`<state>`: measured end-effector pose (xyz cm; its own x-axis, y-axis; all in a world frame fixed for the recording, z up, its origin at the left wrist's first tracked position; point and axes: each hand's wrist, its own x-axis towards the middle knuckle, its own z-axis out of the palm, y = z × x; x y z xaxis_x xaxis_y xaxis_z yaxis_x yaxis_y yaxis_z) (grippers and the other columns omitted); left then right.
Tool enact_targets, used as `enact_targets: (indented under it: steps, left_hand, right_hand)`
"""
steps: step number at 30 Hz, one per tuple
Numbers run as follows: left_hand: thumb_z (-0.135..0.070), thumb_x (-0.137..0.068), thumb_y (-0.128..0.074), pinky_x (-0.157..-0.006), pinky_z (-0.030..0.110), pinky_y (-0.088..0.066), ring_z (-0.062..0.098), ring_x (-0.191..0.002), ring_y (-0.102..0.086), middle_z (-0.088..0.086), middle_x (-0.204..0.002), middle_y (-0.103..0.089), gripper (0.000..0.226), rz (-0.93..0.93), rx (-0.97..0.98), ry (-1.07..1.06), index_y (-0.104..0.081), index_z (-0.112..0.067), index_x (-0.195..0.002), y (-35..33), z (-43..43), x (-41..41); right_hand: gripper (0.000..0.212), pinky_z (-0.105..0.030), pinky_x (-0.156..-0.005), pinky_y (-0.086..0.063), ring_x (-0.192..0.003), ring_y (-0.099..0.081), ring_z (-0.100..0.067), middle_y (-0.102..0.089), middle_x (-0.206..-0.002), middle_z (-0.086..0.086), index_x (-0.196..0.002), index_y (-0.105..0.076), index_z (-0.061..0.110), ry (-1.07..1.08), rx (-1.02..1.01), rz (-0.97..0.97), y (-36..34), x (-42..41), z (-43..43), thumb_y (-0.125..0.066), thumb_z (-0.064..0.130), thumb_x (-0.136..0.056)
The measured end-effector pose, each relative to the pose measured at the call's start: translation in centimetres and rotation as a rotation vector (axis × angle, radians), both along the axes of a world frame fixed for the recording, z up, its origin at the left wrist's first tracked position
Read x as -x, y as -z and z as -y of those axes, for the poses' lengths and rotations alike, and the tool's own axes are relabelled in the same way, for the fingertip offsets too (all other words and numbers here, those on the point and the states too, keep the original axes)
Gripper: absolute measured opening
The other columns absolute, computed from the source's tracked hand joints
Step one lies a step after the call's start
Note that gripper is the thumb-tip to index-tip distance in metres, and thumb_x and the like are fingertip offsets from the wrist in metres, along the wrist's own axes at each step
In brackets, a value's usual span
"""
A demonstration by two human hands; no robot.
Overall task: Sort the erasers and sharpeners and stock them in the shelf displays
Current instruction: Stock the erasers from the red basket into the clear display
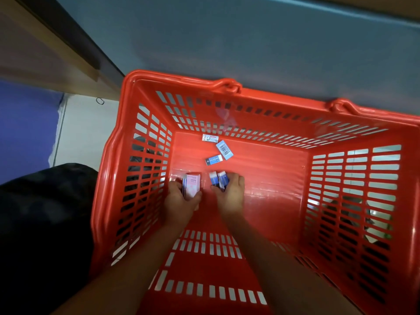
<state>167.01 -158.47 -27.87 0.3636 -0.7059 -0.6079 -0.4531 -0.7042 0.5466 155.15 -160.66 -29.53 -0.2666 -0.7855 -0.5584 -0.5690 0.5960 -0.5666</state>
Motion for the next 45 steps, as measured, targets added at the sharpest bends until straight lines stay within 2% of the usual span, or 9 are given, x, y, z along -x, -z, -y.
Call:
enact_targets:
  steps: [11,15,17,20,24,28,35,39,45]
  left_hand:
    - [-0.027,-0.074,-0.077,-0.061,0.025,-0.038,0.02,-0.077,-0.059,0.007,-0.084,-0.06,0.041,-0.02,0.025,0.143,-0.043,-0.015,-0.092,0.1,-0.1,0.2]
    - [-0.014,-0.081,-0.072,-0.049,0.013,-0.044,-0.002,-0.052,-0.058,0.0,-0.07,-0.058,0.036,-0.189,-0.018,0.145,-0.045,-0.002,-0.103,-1.5,0.4,0.7]
    - [-0.017,-0.081,-0.071,-0.062,0.028,-0.054,0.005,-0.061,-0.06,0.002,-0.078,-0.06,0.041,-0.249,-0.028,0.171,-0.042,-0.004,-0.107,-2.3,0.5,0.9]
    - [-0.024,-0.075,-0.07,-0.068,0.038,-0.05,0.02,-0.071,-0.058,0.001,-0.081,-0.058,0.047,-0.281,0.008,0.21,-0.039,-0.009,-0.107,-4.9,0.9,1.5]
    - [-0.008,-0.082,-0.066,-0.056,0.015,-0.044,0.002,-0.058,-0.055,0.0,-0.083,-0.056,0.036,-0.353,0.073,0.28,-0.041,-0.01,-0.108,-8.5,1.3,2.6]
    - [0.0,-0.082,-0.065,-0.054,0.008,-0.039,-0.005,-0.057,-0.048,-0.002,-0.079,-0.054,0.027,-0.417,0.143,0.322,-0.05,-0.012,-0.101,-12.5,2.2,3.0]
    - [-0.011,-0.073,-0.08,-0.064,0.025,-0.047,0.02,-0.075,-0.058,0.017,-0.086,-0.063,0.033,-0.578,0.225,0.408,-0.057,-0.003,-0.095,-22.0,4.9,3.5]
    - [-0.02,-0.079,-0.075,-0.057,0.023,-0.036,0.012,-0.065,-0.044,0.006,-0.072,-0.048,0.027,-0.652,0.339,0.484,-0.05,-0.013,-0.084,-27.9,5.5,4.3]
    - [-0.021,-0.081,-0.071,-0.058,0.016,-0.04,0.004,-0.062,-0.053,-0.005,-0.068,-0.061,0.016,-0.859,0.328,0.463,-0.06,-0.014,-0.09,-33.7,5.7,6.3]
  right_hand:
    - [0.028,-0.027,-0.091,-0.039,-0.102,-0.055,-0.028,-0.056,-0.115,-0.012,-0.112,-0.063,0.007,-0.159,0.113,-0.077,-1.2,2.2,-1.2,-0.054,0.003,-0.086]
    - [0.024,-0.021,-0.087,-0.039,-0.096,-0.06,-0.024,-0.057,-0.111,-0.01,-0.11,-0.066,0.008,-0.152,0.153,-0.026,-3.4,3.3,-1.0,-0.059,0.005,-0.087]
    - [0.022,-0.02,-0.085,-0.038,-0.095,-0.06,-0.026,-0.058,-0.108,-0.012,-0.107,-0.066,0.005,-0.151,0.165,-0.006,-4.6,4.1,-0.6,-0.063,0.006,-0.086]
    - [0.019,-0.029,-0.082,-0.041,-0.093,-0.061,-0.031,-0.064,-0.102,-0.016,-0.104,-0.066,0.003,-0.167,0.181,-0.018,-6.6,5.2,-0.2,-0.065,0.009,-0.086]
    - [0.015,-0.035,-0.077,-0.044,-0.086,-0.062,-0.029,-0.069,-0.093,-0.013,-0.097,-0.068,0.005,-0.155,0.265,0.007,-10.8,6.5,-0.2,-0.068,0.013,-0.084]
    - [0.014,-0.024,-0.071,-0.038,-0.082,-0.062,-0.023,-0.069,-0.091,-0.01,-0.094,-0.068,0.007,-0.175,0.386,0.006,-15.9,7.8,-0.2,-0.07,0.011,-0.081]
    - [0.016,-0.016,-0.069,-0.03,-0.081,-0.058,-0.025,-0.065,-0.089,-0.012,-0.092,-0.068,0.002,-0.311,0.636,-0.073,-25.4,10.4,0.0,-0.072,0.003,-0.076]
    - [0.019,-0.008,-0.068,-0.034,-0.076,-0.054,-0.011,-0.063,-0.084,-0.006,-0.09,-0.068,0.006,-0.411,0.768,-0.095,-30.2,11.0,0.1,-0.073,0.0,-0.072]
    - [0.013,-0.012,-0.063,-0.031,-0.073,-0.048,-0.01,-0.055,-0.073,0.002,-0.082,-0.065,0.008,-0.436,0.926,-0.182,-35.8,12.2,1.3,-0.072,0.006,-0.07]
